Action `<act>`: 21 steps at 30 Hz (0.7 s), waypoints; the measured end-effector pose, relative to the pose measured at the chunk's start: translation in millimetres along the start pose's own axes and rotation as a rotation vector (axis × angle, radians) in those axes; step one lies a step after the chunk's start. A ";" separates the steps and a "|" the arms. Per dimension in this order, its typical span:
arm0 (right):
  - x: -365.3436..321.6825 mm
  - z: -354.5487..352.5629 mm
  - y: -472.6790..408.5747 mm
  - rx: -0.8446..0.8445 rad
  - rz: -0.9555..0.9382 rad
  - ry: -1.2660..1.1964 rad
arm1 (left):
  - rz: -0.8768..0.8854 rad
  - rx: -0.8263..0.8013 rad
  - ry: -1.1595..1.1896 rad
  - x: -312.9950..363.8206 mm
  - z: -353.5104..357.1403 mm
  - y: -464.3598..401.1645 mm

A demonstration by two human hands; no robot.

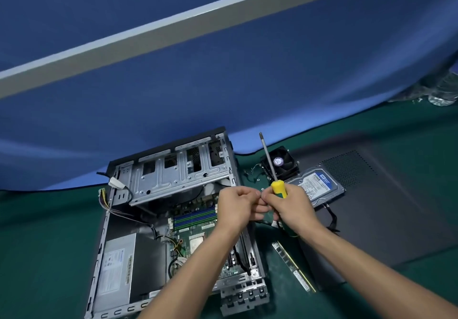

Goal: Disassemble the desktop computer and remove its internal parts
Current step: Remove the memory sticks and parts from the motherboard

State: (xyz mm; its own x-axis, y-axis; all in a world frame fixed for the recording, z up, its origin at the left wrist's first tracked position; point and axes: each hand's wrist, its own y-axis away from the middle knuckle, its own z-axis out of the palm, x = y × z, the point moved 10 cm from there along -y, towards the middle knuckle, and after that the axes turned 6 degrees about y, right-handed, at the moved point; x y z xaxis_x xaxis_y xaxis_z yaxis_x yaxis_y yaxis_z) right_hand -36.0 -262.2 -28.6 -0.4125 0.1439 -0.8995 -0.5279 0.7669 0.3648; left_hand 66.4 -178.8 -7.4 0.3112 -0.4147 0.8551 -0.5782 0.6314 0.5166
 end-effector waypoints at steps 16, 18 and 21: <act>83.2 25.5 -69.8 0.071 0.256 0.444 | 0.464 0.462 -0.823 18.1 -28.0 -40.6; 76.3 36.6 -81.3 0.057 0.238 0.558 | 0.489 0.456 -0.856 17.9 -27.0 -41.9; 77.2 44.2 -94.1 0.075 0.275 0.648 | 0.488 0.452 -0.855 17.3 -27.0 -43.8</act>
State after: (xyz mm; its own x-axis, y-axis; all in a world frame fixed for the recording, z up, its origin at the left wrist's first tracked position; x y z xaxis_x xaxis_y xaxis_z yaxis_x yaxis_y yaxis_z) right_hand 14.7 -295.6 -143.0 -0.8947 -0.0447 -0.4445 -0.2983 0.8004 0.5200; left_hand 117.4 -196.0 -14.1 -0.5556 -0.6146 0.5600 -0.7762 0.6248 -0.0845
